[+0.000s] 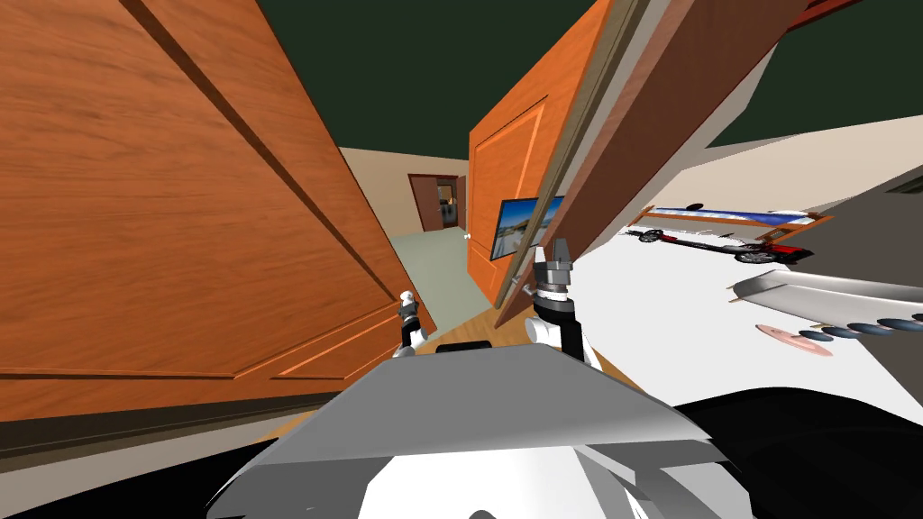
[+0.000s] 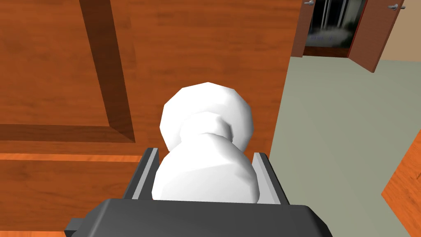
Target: Push the door open
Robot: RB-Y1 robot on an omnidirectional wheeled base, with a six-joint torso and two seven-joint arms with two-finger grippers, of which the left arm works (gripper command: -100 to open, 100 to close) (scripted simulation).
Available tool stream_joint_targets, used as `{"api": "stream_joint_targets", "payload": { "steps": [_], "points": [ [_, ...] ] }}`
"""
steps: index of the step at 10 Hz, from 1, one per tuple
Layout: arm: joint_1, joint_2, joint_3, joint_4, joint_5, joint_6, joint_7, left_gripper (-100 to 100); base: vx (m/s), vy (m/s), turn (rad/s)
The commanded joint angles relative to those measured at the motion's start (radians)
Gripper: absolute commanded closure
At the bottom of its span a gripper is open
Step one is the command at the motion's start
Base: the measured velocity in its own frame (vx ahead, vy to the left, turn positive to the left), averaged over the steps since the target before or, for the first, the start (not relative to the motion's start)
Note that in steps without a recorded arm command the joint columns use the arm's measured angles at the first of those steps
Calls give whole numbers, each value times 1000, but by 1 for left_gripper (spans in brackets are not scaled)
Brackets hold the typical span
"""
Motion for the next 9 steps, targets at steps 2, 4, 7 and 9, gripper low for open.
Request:
{"api": "stream_joint_targets", "payload": {
  "steps": [2,4,7,9],
  "points": [
    [11,11,-3,-14,18,-4,-12,100,116,0,25],
    [24,19,-6,-30,37,-8,-25,100,162,28,31],
    [39,28,-10,-49,62,-13,-41,100,184,47,39],
    [63,36,-17,-79,99,-21,-66,100,159,48,42]
  ]
}}
